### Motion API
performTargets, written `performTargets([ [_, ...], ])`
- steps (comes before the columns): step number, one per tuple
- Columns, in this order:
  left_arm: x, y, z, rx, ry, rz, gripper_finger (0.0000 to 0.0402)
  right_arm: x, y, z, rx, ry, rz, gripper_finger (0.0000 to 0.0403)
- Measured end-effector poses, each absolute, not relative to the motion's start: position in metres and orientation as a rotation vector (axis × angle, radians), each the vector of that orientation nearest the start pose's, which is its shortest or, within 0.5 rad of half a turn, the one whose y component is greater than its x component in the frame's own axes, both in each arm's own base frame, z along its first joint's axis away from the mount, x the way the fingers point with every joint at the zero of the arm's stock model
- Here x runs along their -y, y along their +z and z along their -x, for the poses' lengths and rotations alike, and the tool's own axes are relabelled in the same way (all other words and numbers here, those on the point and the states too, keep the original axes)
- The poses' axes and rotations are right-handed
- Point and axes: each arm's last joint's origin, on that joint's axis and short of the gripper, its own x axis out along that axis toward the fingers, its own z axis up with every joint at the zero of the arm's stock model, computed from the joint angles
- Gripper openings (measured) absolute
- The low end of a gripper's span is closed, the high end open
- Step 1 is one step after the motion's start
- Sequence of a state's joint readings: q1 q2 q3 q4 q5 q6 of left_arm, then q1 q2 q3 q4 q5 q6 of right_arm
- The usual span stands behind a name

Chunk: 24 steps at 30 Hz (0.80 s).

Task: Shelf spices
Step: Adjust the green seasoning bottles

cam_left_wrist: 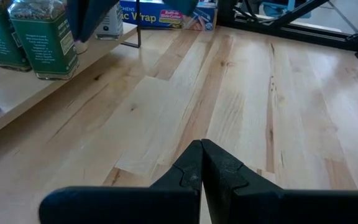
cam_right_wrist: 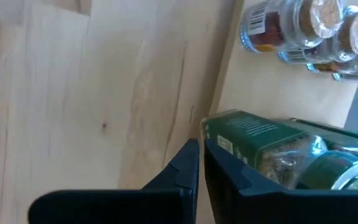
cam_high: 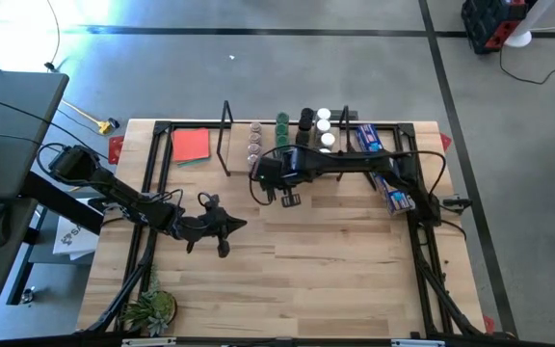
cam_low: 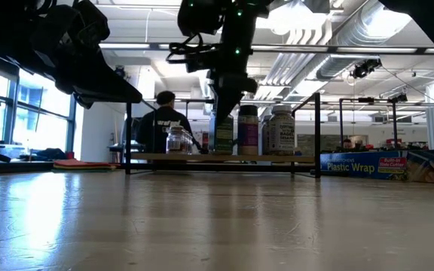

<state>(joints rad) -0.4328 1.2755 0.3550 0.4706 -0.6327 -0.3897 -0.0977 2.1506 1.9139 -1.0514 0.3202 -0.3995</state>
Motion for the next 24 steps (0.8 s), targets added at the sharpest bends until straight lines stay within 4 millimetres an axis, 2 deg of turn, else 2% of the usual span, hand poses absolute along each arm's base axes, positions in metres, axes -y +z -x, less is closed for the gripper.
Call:
performTargets([
  [17,0.077,0.158,-0.208,-0.342,0.264,0.158,0.0,0.077,0.235,-0.445,-1.27,-0.207,0.402,0.0018],
  [24,0.078,0.158,-0.208,-0.342,0.263,0.16,0.0,0.076,0.238,-0.447,-1.24,-0.216,0.401,0.0018],
])
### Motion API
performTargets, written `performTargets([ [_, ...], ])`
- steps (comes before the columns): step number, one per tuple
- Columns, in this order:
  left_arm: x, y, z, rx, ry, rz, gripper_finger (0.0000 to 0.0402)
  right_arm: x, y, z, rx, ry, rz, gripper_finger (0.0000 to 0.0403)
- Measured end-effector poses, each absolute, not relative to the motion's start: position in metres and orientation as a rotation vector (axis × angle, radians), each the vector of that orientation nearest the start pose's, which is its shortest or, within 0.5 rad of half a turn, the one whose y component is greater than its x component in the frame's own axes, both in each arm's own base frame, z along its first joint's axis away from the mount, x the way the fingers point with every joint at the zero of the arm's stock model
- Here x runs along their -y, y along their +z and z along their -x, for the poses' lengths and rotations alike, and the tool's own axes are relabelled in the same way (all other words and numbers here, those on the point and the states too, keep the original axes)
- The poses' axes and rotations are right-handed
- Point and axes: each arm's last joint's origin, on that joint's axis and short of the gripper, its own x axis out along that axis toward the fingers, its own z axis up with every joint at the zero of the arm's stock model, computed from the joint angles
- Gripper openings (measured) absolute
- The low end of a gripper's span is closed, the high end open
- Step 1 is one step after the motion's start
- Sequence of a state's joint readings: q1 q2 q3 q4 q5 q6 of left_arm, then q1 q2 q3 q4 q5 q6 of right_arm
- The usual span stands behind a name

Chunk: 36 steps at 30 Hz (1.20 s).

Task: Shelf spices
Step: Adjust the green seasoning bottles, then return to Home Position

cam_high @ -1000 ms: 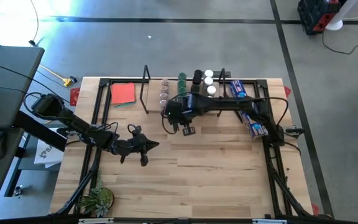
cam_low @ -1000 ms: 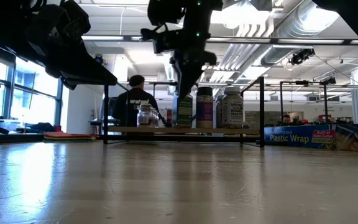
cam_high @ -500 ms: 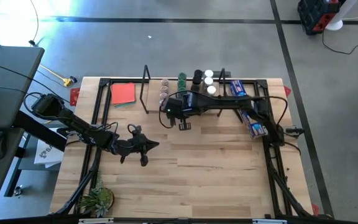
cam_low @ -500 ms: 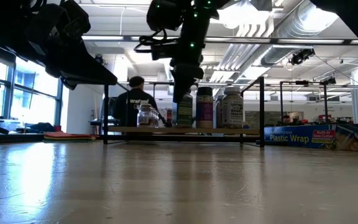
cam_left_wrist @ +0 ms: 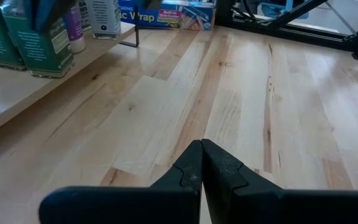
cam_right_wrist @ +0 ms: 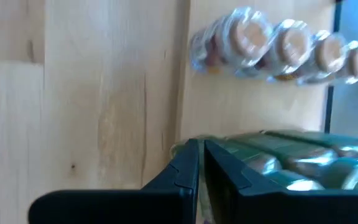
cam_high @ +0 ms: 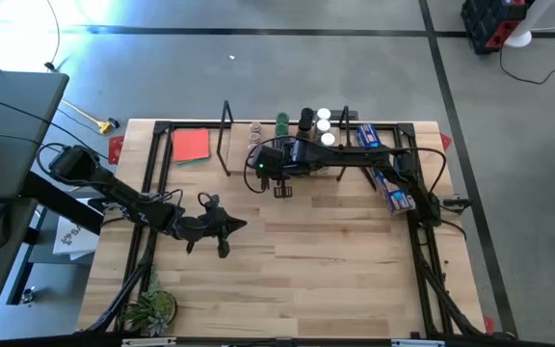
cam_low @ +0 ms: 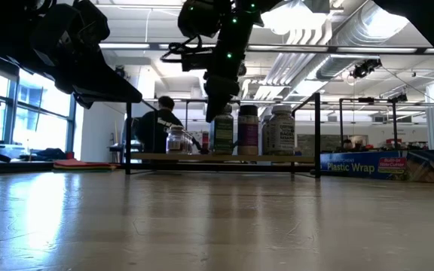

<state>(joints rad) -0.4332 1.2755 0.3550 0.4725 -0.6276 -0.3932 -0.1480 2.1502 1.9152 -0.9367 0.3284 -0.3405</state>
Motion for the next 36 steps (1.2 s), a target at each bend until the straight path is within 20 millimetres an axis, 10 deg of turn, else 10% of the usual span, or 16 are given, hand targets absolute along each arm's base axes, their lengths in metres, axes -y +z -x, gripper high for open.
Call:
performTargets([
  [7,0.079,0.171,-0.206,-0.298,0.164,0.226,0.0,0.06,0.295,-0.437,-1.12,-0.131,0.386,0.0018],
  [12,0.072,0.21,-0.19,-0.134,0.096,0.268,0.0,0.062,0.347,-0.374,-1.054,0.057,0.165,0.0018],
  [16,0.058,0.238,-0.166,-0.022,0.096,0.233,0.0,0.05,0.352,-0.313,-0.982,0.099,0.025,0.0012],
  [26,0.01,0.257,-0.092,0.071,0.246,0.34,0.0,0.009,0.295,-0.154,-0.419,0.009,-0.324,0.0005],
  [36,0.0,0.231,-0.084,-0.054,0.419,0.323,0.0,0.002,0.226,-0.099,-0.027,0.014,-0.386,0.0005],
])
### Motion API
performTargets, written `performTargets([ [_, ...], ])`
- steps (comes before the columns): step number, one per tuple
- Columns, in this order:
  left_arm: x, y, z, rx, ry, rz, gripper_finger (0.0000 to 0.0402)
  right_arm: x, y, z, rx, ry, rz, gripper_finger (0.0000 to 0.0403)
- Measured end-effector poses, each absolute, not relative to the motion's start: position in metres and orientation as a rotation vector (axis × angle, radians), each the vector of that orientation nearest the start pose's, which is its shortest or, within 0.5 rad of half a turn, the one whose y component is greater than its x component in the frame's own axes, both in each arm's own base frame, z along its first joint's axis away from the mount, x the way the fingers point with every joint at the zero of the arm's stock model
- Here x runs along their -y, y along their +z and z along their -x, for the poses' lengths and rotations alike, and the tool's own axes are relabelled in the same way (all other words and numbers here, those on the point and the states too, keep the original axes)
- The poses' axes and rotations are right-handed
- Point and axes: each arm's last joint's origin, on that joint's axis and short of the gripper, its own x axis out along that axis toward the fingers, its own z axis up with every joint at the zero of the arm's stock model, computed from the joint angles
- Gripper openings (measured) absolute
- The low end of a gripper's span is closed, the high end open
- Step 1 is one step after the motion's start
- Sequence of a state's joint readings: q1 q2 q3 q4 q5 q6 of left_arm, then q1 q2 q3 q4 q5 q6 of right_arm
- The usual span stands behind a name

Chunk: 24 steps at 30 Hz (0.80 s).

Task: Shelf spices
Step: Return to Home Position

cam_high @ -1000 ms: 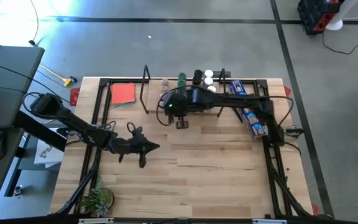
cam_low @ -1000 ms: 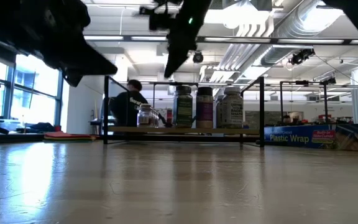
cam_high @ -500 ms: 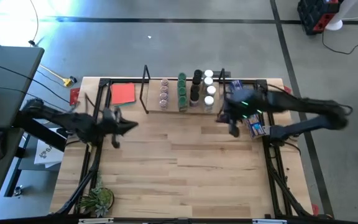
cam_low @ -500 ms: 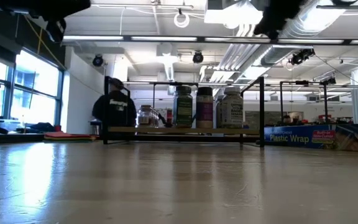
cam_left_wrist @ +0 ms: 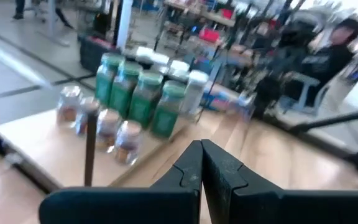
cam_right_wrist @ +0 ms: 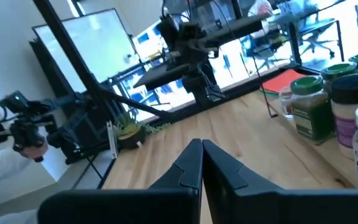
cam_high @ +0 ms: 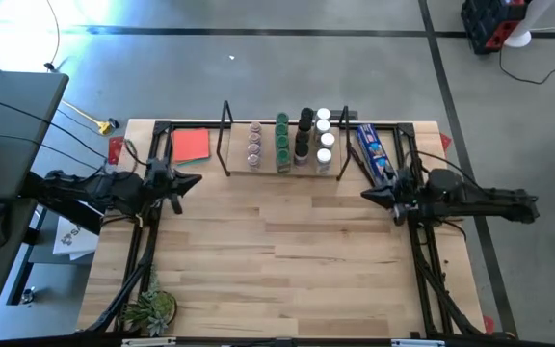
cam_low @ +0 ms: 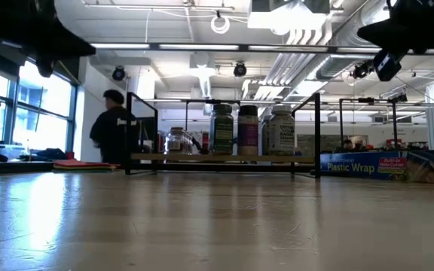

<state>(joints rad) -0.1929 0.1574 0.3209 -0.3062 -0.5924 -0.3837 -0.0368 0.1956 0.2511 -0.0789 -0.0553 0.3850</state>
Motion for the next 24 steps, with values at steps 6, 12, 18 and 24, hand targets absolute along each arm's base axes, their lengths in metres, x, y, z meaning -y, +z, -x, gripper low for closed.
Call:
performTargets([
  [6,0.002,0.195,-0.094,-0.088,0.408,0.318,0.0,0.001,0.199,-0.094,0.059,0.055,-0.381,0.0005],
  [12,0.01,0.173,-0.104,-0.002,0.169,0.286,0.0,-0.001,0.18,-0.096,0.122,0.14,-0.395,0.0005],
  [18,0.013,0.17,-0.105,0.01,-0.032,0.225,0.0,-0.005,0.182,-0.095,0.121,0.286,-0.304,0.0005],
  [24,0.007,0.162,-0.105,-0.06,0.125,0.094,0.0001,-0.005,0.176,-0.096,0.067,0.274,-0.293,0.0005],
])
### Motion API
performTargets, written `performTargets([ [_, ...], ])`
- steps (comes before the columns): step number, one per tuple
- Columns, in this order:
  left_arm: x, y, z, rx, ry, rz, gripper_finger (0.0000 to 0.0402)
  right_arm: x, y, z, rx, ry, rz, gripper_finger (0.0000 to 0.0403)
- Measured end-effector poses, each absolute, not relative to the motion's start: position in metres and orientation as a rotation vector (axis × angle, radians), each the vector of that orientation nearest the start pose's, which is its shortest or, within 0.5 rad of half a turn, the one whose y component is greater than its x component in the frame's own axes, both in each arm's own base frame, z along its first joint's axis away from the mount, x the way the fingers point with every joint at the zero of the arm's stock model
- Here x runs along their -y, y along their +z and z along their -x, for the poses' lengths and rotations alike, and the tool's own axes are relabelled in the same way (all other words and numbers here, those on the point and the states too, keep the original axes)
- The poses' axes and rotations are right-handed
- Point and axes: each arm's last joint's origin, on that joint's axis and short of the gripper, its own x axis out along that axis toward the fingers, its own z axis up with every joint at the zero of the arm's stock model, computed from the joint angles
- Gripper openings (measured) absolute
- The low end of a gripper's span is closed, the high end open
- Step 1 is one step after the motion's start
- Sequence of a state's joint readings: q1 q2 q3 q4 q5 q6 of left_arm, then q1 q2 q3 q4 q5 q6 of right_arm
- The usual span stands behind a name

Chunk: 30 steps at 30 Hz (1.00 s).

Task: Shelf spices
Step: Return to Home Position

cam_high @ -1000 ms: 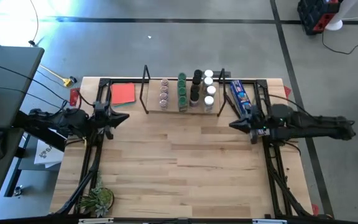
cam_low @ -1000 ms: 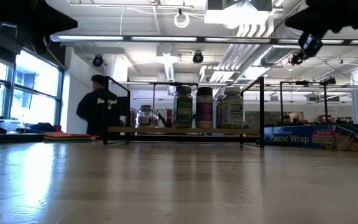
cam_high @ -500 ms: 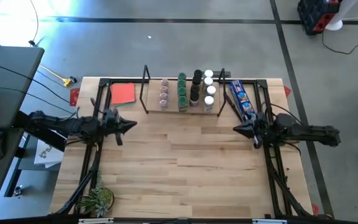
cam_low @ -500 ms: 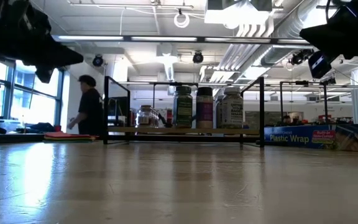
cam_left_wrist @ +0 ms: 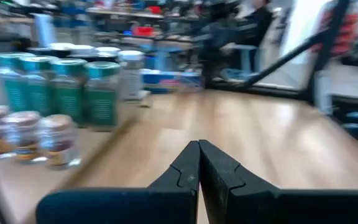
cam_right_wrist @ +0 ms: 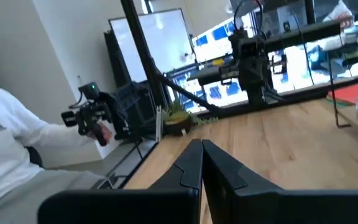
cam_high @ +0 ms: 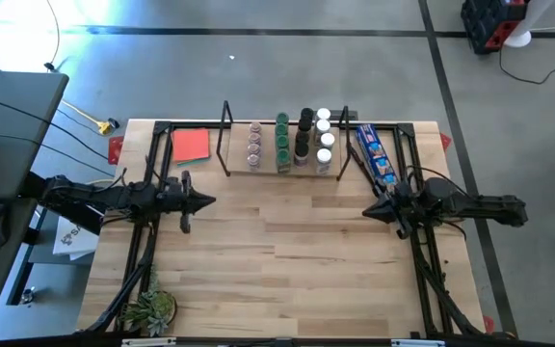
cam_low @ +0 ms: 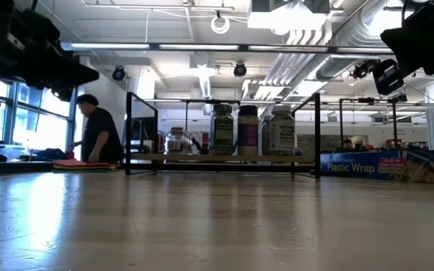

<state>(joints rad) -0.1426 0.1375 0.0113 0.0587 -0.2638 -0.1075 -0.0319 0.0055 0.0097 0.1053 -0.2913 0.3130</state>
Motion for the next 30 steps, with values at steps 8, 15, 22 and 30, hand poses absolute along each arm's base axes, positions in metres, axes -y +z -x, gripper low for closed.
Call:
performTargets([
  [8,0.0059,0.1612,-0.1046,-0.066,0.181,0.082,0.0001,-0.0052,0.1718,-0.0963,0.02,0.267,-0.301,0.0005],
  [15,0.0059,0.1612,-0.1045,-0.066,0.18,0.082,0.0001,-0.0052,0.1717,-0.0963,0.02,0.264,-0.301,0.0005],
  [22,0.006,0.1613,-0.1044,-0.065,0.177,0.083,0.0001,-0.0052,0.1717,-0.0964,0.02,0.264,-0.301,0.0005],
  [30,0.006,0.1614,-0.1043,-0.064,0.177,0.083,0.0001,-0.0052,0.1717,-0.0964,0.02,0.263,-0.301,0.0005],
])
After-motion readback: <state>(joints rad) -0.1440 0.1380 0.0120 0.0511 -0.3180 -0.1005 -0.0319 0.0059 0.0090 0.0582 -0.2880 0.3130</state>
